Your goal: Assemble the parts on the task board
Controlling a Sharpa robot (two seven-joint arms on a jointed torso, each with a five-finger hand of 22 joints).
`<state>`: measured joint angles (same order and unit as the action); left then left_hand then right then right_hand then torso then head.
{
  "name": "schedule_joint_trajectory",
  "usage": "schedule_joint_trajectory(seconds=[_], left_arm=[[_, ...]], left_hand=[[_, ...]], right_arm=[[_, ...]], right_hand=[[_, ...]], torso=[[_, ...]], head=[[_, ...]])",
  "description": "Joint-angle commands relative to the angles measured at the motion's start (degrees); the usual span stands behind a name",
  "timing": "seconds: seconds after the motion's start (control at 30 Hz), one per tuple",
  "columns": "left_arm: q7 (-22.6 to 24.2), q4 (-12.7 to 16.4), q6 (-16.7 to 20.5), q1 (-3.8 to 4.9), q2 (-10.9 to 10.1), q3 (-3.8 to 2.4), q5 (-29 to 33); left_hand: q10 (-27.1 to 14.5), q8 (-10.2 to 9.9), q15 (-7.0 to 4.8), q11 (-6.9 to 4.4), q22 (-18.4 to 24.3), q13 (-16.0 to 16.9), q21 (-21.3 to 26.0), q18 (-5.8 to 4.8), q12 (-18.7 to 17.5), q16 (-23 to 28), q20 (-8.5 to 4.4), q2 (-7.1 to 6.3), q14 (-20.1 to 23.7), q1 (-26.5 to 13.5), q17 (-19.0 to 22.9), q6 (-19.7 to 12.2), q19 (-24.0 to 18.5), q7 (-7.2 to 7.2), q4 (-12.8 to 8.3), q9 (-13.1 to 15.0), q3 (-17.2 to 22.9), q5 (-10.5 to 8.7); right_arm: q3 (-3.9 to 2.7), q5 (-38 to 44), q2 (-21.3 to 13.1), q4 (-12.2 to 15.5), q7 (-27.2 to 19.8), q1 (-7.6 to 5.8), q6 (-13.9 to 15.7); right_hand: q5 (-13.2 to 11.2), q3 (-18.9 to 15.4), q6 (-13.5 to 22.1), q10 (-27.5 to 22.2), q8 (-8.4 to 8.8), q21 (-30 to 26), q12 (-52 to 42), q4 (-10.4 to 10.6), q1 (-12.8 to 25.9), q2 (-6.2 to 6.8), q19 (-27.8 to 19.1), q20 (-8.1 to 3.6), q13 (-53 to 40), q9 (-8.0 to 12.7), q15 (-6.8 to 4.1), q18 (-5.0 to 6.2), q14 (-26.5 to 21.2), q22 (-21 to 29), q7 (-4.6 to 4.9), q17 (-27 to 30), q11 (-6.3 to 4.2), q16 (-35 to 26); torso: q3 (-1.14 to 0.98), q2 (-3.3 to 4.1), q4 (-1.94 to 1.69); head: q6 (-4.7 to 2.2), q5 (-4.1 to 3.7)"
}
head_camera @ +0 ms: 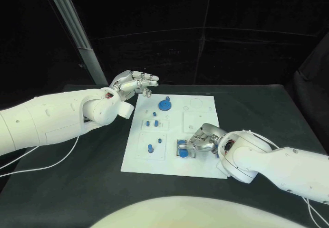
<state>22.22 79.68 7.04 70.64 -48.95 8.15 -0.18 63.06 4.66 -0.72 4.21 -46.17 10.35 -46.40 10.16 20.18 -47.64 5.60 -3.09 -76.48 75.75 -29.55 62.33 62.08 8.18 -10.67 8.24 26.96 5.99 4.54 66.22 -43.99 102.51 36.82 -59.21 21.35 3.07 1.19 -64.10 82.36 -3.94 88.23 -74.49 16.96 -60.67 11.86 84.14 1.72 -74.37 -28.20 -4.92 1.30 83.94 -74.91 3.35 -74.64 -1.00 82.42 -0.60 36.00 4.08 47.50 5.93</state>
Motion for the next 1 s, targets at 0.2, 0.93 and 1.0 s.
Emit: schedule_joint_trajectory(seconds=[0.2, 0.93, 1.0], left_arm=[[0.1, 0.0, -0.7, 0.10, 0.1, -0.05, 0.2], [-0.1, -0.1, -1.0, 0.09, 0.3, -0.05, 0.2], [-0.1, -0.1, -1.0, 0.09, 0.2, -0.05, 0.2]], left_hand=[[-0.4, -0.3, 0.02, -0.07, 0.0, 0.1, 0.4, 0.33, 0.4, 0.3, -0.20, 0.33, 0.1, -0.3, 0.1, 0.2, 0.0, 0.19, -0.3, 0.1, 0.0, -0.40], [-0.4, -0.3, 0.02, -0.07, 0.0, 0.1, 0.4, 0.33, 0.4, 0.3, -0.20, 0.33, 0.1, -0.3, 0.1, 0.2, 0.0, 0.19, -0.3, 0.1, 0.0, -0.40], [-0.4, -0.3, 0.02, -0.07, 0.0, 0.1, 0.4, 0.33, 0.4, 0.3, -0.20, 0.33, 0.1, -0.3, 0.1, 0.2, 0.0, 0.19, -0.3, 0.1, 0.0, -0.40]], right_arm=[[-0.03, 3.4, 0.2, -0.3, 1.2, -0.10, 0.5], [-0.03, 10.9, 0.4, 0.8, 2.7, -0.09, -3.6], [-0.03, 11.2, 0.3, 0.8, 2.8, -0.09, -3.7]], right_hand=[[-0.3, -9.9, 2.6, -1.9, 0.32, -1.1, 3.1, 0.1, 2.3, 0.81, 3.8, -0.05, 2.7, -0.1, 0.30, -0.34, 2.6, -11.9, 0.51, 1.2, 0.46, -0.9], [2.2, -6.4, -1.6, -1.0, -1.35, -0.4, 2.4, -7.8, -12.8, -6.22, 4.3, -0.35, 1.5, -2.6, -0.23, -0.57, 2.9, -12.7, -0.51, 0.3, -0.38, -0.8], [2.3, -6.5, -1.8, -1.0, -1.37, -0.4, 2.4, -7.9, -12.6, -6.33, 4.4, -0.38, 1.6, -2.6, -0.25, -0.57, 2.9, -12.8, -0.56, 0.3, -0.41, -0.8]], torso=[[-0.06, -0.01, 0.14], [-0.04, -0.01, 0.08], [-0.05, -0.01, 0.06]], head=[[-0.05, 0.04], [0.17, -0.28], [0.20, -0.27]])
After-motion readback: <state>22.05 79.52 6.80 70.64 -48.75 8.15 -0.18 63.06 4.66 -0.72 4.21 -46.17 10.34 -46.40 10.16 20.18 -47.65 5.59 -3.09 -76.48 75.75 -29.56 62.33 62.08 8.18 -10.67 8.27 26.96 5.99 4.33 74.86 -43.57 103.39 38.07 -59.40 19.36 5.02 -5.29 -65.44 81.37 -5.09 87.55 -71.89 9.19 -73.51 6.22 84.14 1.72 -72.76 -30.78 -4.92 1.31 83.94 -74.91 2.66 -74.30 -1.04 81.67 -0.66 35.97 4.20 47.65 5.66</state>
